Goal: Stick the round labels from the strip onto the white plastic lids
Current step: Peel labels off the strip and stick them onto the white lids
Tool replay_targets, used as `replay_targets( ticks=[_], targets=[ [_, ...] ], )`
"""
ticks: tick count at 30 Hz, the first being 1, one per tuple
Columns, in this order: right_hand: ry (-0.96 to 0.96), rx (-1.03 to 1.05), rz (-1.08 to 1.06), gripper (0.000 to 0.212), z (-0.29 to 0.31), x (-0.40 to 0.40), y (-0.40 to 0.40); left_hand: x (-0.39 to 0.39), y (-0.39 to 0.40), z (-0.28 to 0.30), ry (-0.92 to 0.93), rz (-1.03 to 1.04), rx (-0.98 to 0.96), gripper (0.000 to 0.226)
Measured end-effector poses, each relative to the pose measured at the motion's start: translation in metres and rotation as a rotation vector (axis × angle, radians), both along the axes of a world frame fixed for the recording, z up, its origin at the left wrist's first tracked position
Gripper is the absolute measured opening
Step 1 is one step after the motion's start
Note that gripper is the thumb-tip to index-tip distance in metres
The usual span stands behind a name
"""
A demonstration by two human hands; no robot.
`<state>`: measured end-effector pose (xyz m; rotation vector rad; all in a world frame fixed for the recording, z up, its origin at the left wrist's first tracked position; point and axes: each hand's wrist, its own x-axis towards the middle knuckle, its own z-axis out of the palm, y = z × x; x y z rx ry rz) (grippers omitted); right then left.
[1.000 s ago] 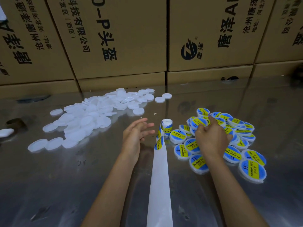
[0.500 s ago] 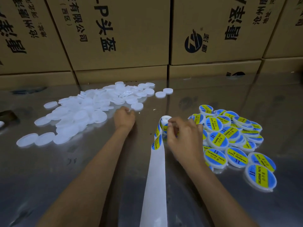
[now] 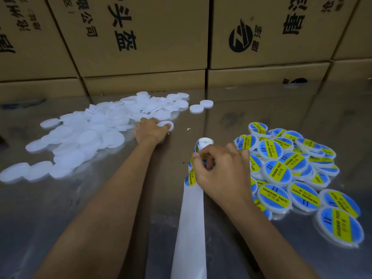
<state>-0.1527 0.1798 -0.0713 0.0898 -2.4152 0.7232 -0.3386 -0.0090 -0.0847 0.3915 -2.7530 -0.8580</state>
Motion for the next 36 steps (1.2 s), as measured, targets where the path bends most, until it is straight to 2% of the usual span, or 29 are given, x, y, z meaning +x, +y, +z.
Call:
replay_targets(
  ticks=[2, 6, 9, 11, 13, 16, 21, 24, 31, 34, 36],
  targets=[
    [-0.045, 0.037, -0.007, 0.029, 0.001, 0.003, -0.001, 0.002, -0.002, -0.002, 0.055, -0.023, 0.142, 0.051],
    [-0.17, 0.008, 0.1, 0.023, 0.0, 0.004, -0.001, 0.015, -0.005, -0.004, 0.172, -0.064, 0.45, 0.044],
    [-0.207, -0.072, 0.179, 0.024, -0.002, 0.002, 0.003, 0.027, -0.005, -0.005, 0.221, -0.07, 0.532, 0.044],
    [-0.22, -0.138, 0.2, 0.011, -0.004, 0.0, 0.006, 0.037, -0.005, -0.007, 0.257, -0.062, 0.541, 0.041],
    [-0.231, -0.207, 0.216, 0.02, -0.004, 0.0, 0.007, 0.052, -0.004, -0.007, 0.269, -0.063, 0.566, 0.03],
    [-0.244, -0.219, 0.237, 0.034, -0.006, 0.0, 0.009, 0.084, 0.003, -0.003, 0.29, -0.085, 0.721, 0.016],
    [-0.255, -0.239, 0.274, 0.025, -0.002, 0.002, 0.011, 0.142, 0.021, 0.01, 0.309, -0.275, 1.081, 0.024],
    [-0.237, -0.25, 0.315, 0.025, 0.003, 0.006, 0.01, 0.168, 0.029, 0.018, 0.272, -0.374, 1.24, 0.021],
    [-0.132, -0.249, 0.414, 0.016, 0.004, 0.018, 0.008, 0.191, 0.038, 0.02, 0.186, -0.405, 1.223, 0.029],
    [-0.074, -0.245, 0.493, 0.026, 0.005, 0.019, 0.008, 0.192, 0.039, 0.02, 0.145, -0.425, 1.247, 0.029],
    [-0.012, -0.163, 0.516, 0.036, 0.003, 0.019, 0.008, 0.191, 0.04, 0.02, 0.121, -0.422, 1.278, 0.03]
  ],
)
